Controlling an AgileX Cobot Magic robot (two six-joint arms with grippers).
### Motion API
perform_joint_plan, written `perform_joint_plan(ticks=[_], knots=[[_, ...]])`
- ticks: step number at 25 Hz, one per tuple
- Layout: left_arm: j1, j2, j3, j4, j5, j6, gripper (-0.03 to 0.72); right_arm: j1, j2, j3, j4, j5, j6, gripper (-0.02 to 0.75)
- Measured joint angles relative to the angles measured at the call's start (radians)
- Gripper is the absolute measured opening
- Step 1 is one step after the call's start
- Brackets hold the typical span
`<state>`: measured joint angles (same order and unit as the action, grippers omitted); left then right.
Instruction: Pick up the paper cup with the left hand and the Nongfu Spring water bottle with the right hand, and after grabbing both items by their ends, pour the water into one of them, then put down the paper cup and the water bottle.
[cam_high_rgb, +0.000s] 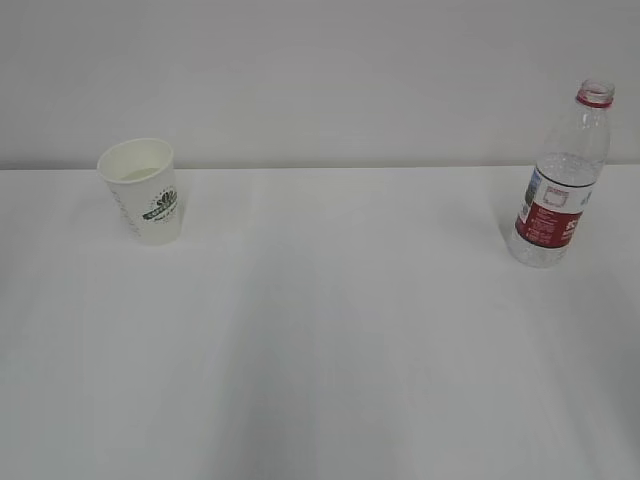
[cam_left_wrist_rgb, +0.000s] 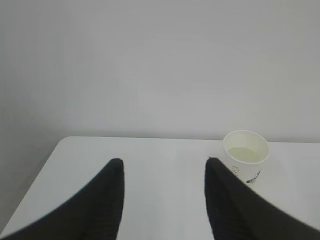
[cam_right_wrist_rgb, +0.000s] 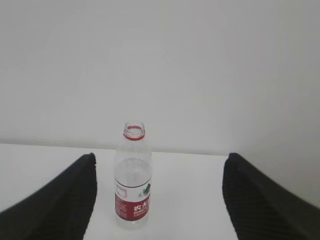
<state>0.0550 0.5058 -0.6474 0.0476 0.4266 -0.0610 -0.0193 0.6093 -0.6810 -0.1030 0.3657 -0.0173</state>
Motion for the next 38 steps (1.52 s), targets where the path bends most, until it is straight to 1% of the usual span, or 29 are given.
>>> perform_joint_plan(ticks=[3, 6, 7, 10, 12, 14, 19, 22, 25, 28, 32, 38], knots=[[0.000, -0.015, 0.000, 0.003, 0.010, 0.000, 0.382, 0.000, -0.023, 0.004, 0.021, 0.066, -0.011, 0.589], [-0.009, -0.033, 0.000, 0.051, 0.019, 0.000, 0.382, 0.000, -0.073, 0.006, 0.087, 0.143, -0.044, 0.589], [-0.020, -0.042, 0.000, 0.065, 0.019, 0.000, 0.382, 0.000, -0.094, 0.006, 0.095, 0.165, -0.053, 0.589], [-0.089, -0.075, 0.000, 0.077, 0.038, 0.000, 0.381, 0.000, -0.167, 0.006, 0.109, 0.263, -0.064, 0.589], [-0.126, -0.103, 0.000, 0.080, 0.085, 0.000, 0.382, 0.000, -0.207, 0.006, 0.113, 0.347, -0.067, 0.589], [-0.145, -0.143, 0.000, 0.080, 0.149, 0.000, 0.381, 0.000, -0.247, 0.006, 0.113, 0.406, -0.067, 0.589], [-0.151, -0.279, -0.002, 0.072, 0.290, 0.000, 0.381, 0.000, -0.345, 0.006, 0.124, 0.478, -0.069, 0.589], [-0.151, -0.340, -0.011, 0.067, 0.416, 0.000, 0.381, 0.000, -0.381, 0.006, 0.138, 0.519, -0.069, 0.589], [-0.151, -0.372, -0.018, 0.065, 0.552, 0.000, 0.381, 0.000, -0.405, 0.006, 0.154, 0.561, -0.069, 0.589], [-0.151, -0.384, -0.018, 0.060, 0.624, 0.000, 0.381, 0.000, -0.416, 0.011, 0.175, 0.611, -0.069, 0.588], [-0.151, -0.386, -0.017, 0.028, 0.677, 0.000, 0.381, 0.000, -0.425, 0.018, 0.182, 0.708, -0.069, 0.588], [-0.151, -0.386, 0.065, -0.028, 0.677, 0.000, 0.381, 0.000, -0.475, 0.052, 0.166, 0.832, -0.039, 0.588]])
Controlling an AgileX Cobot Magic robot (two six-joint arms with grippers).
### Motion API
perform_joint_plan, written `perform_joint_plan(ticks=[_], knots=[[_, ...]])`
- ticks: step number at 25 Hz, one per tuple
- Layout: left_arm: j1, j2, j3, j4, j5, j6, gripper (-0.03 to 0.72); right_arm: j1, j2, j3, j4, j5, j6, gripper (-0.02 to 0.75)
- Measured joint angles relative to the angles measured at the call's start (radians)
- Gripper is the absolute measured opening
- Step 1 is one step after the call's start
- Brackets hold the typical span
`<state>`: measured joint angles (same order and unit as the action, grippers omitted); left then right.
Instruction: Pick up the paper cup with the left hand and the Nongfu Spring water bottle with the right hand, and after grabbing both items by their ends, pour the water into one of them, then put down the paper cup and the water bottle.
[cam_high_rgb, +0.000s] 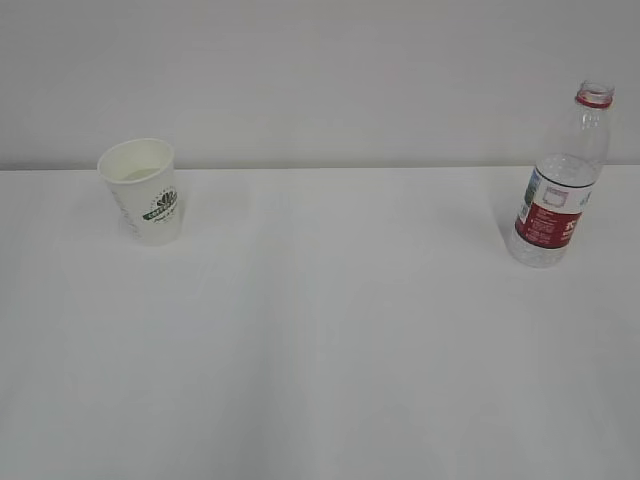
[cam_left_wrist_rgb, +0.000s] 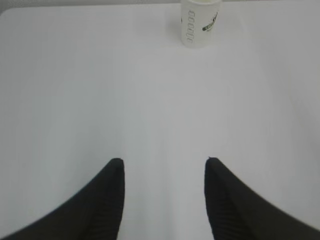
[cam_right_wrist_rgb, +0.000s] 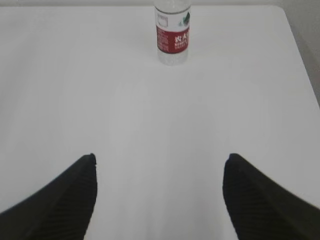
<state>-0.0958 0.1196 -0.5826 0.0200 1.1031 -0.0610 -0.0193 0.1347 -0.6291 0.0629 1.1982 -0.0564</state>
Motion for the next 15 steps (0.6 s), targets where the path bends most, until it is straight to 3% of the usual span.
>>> perform_joint_plan(ticks=[7, 15], knots=[[-0.004, 0.000, 0.055, -0.020, -0.007, 0.000, 0.381, 0.000, -0.117, 0.090, -0.023, 0.050, 0.010, 0.588], [-0.011, -0.002, 0.057, -0.020, -0.007, 0.000, 0.381, 0.000, -0.133, 0.132, -0.028, -0.035, 0.010, 0.587]])
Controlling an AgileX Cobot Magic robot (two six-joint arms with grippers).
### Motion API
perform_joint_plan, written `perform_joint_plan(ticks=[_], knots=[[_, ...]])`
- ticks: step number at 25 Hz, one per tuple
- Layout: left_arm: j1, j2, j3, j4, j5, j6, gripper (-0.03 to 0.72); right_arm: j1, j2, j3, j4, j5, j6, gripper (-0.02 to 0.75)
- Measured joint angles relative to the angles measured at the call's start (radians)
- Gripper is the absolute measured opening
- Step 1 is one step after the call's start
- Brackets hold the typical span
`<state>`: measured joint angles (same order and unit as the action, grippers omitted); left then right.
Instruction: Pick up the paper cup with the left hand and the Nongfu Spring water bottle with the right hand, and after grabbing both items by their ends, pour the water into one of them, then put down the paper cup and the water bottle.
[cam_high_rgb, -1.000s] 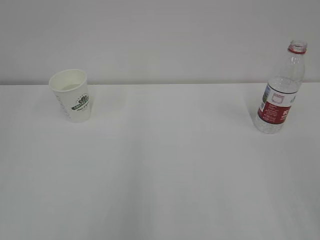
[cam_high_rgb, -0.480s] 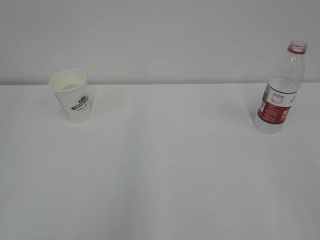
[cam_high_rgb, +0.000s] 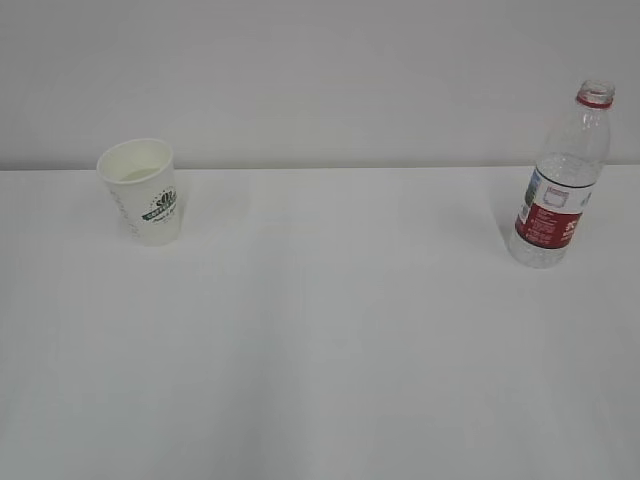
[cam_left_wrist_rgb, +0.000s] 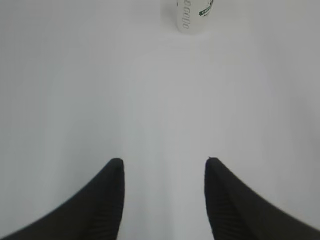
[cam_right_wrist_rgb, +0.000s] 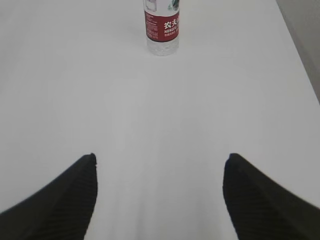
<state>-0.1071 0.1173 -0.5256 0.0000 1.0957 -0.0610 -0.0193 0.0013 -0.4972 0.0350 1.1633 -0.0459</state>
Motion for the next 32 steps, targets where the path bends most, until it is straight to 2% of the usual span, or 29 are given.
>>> perform_joint_plan(ticks=[5, 14, 16, 21, 23, 32], knots=[[-0.026, -0.043, 0.000, 0.000, 0.000, 0.000, 0.381, 0.000, 0.000, 0.002, -0.001, -0.006, 0.002, 0.587], [-0.026, -0.109, 0.000, 0.000, 0.000, 0.000, 0.405, 0.000, -0.002, 0.002, -0.001, -0.011, 0.004, 0.587], [-0.026, -0.109, 0.000, 0.000, 0.000, 0.000, 0.431, 0.000, -0.015, 0.002, -0.001, -0.013, 0.004, 0.587], [-0.026, -0.109, 0.000, 0.000, 0.000, 0.000, 0.596, 0.000, -0.017, 0.002, -0.002, -0.014, 0.004, 0.587], [-0.026, -0.109, 0.000, 0.000, 0.000, 0.000, 0.618, 0.000, -0.017, 0.002, -0.002, -0.016, 0.004, 0.587], [-0.026, -0.109, 0.000, 0.000, 0.000, 0.000, 0.588, 0.000, -0.017, 0.002, -0.002, -0.016, 0.004, 0.587]])
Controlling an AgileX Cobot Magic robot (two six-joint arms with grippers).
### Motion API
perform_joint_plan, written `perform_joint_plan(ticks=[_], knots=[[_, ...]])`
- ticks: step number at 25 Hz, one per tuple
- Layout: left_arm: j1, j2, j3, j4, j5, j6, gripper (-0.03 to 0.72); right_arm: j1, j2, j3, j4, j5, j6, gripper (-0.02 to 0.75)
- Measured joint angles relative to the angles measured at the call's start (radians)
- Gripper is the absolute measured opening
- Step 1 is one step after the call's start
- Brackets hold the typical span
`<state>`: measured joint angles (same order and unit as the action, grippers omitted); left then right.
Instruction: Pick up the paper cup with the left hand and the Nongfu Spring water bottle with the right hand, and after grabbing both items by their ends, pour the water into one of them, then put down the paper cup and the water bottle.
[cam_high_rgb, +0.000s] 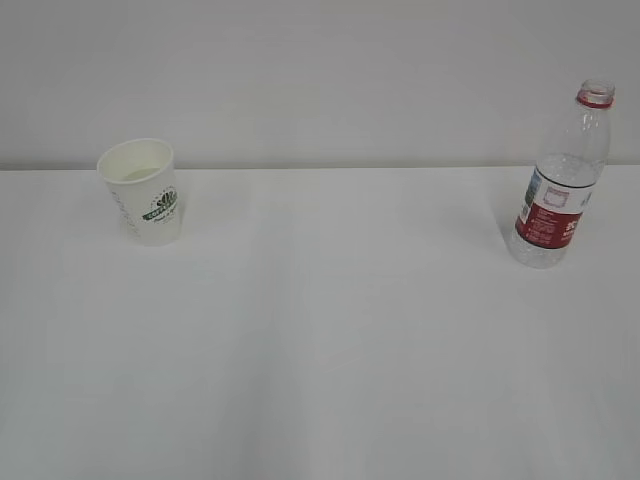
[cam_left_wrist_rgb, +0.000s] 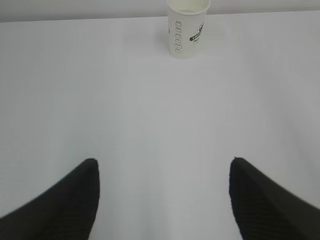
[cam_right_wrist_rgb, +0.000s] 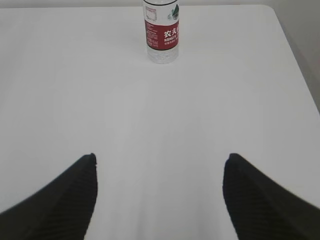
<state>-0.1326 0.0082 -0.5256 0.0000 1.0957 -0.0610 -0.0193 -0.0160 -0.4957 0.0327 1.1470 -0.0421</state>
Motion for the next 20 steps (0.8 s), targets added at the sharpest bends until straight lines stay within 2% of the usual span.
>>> perform_joint_plan(ticks=[7, 13, 20], knots=[[0.000, 0.000, 0.000, 0.000, 0.000, 0.000, 0.580, 0.000, 0.000, 0.000, 0.000, -0.002, 0.000, 0.592], [0.000, 0.000, 0.000, 0.000, 0.000, -0.001, 0.578, 0.000, 0.000, 0.000, 0.000, -0.002, 0.000, 0.646], [0.000, 0.000, 0.000, 0.000, 0.000, -0.001, 0.576, 0.000, 0.000, 0.000, 0.000, -0.002, 0.000, 0.638]])
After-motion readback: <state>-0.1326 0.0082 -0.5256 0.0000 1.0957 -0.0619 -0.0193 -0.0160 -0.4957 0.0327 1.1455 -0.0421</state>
